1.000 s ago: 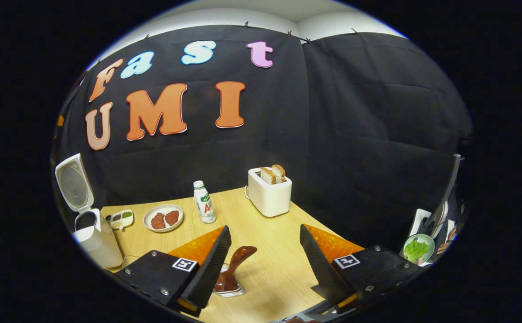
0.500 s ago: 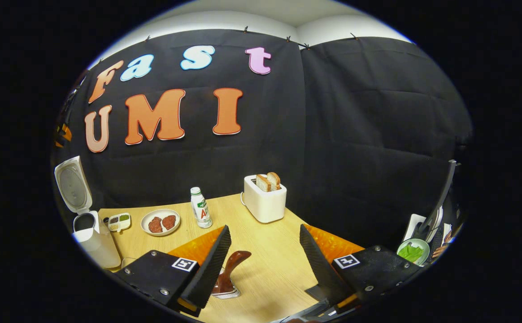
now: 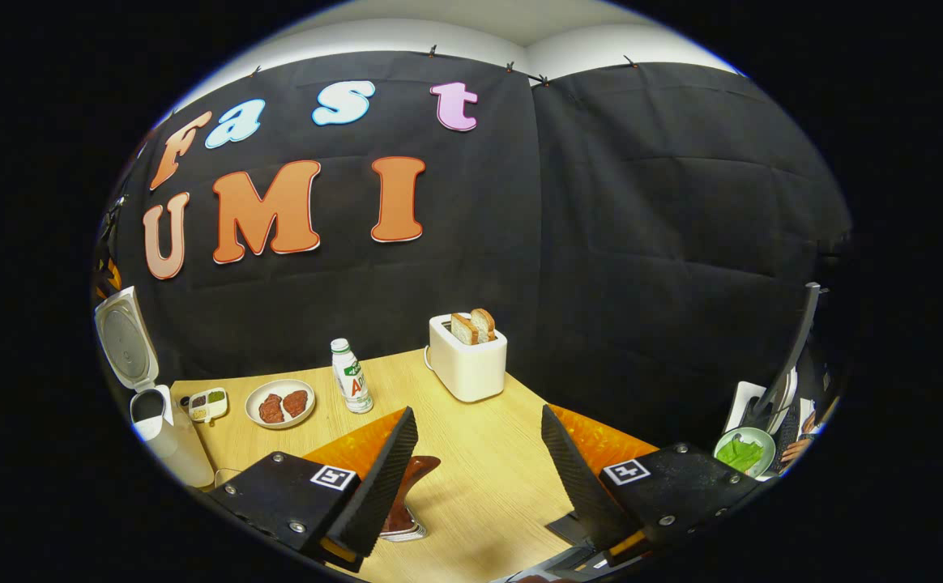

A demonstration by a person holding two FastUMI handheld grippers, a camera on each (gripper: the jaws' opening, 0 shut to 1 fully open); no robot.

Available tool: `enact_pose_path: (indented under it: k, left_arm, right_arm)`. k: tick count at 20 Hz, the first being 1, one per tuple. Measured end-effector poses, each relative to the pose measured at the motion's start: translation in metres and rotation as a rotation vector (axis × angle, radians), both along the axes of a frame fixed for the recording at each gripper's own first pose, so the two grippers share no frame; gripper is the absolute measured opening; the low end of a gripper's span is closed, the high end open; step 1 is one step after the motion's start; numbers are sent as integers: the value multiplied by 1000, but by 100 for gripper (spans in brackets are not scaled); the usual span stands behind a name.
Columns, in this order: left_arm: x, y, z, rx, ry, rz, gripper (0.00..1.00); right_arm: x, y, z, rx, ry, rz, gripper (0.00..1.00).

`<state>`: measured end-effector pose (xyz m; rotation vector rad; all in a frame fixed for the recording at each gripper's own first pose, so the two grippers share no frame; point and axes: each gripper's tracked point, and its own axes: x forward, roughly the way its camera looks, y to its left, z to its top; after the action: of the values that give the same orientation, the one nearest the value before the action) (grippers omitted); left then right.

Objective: Close the left gripper, press the button to open the rice cooker; take a wooden spoon from the chopstick holder with the right hand, scoop a spoonful of rice and pour it into the rice cooker, then put the wooden spoon back into the chopstick holder.

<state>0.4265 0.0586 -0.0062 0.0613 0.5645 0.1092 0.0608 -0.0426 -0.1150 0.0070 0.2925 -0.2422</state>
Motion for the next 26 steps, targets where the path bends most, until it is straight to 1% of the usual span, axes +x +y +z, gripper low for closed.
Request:
enact_pose_path:
  k: [2, 5, 6, 7, 10, 14, 16, 17, 19, 20, 23, 24, 25, 26]
  left_arm:
    - [-3, 0, -1, -23, -4, 12, 100]
    - [-16, -5, -8, -78, 2, 21, 100]
    - [-21, -6, -9, -100, 4, 23, 100]
    - [-27, -9, -10, -117, 2, 24, 100]
    - [-51, -17, -18, -121, 7, 9, 100]
    - [-85, -25, -46, -152, 53, 25, 100]
    - [-107, -25, -67, -133, 69, 33, 100]
    - [-119, -29, -80, -139, 90, 31, 100]
    - [-143, -35, -107, -144, 132, 34, 100]
    - [-150, -33, -117, -130, 144, 36, 100]
    - [-169, -37, -140, -107, 162, 34, 100]
    - [-173, -38, -146, -105, 159, 39, 100]
    - [-176, -38, -150, -104, 157, 44, 100]
    - [-181, -39, -156, -105, 161, 48, 100]
  right_arm:
    - [3, 0, 5, -15, -5, 10, 95]
    - [5, 4, 16, 8, -19, 39, 95]
    - [4, 6, 19, 16, -19, 50, 95]
    - [-4, -2, 27, 17, -20, 59, 95]
    - [-4, -3, 48, 9, -48, 91, 95]
    - [-5, -3, 71, 3, -89, 152, 95]
    - [-4, -13, 80, -36, -105, 159, 95]
    - [-5, -16, 82, -49, -109, 165, 95]
    - [-6, -17, 87, -54, -112, 193, 95]
    - [-6, -16, 88, -56, -112, 207, 100]
    - [-7, -19, 91, -70, -118, 237, 100]
    - [-7, -18, 92, -74, -117, 247, 95]
    - [-6, -18, 91, -77, -116, 256, 100]
    - [-5, -18, 90, -81, -113, 263, 100]
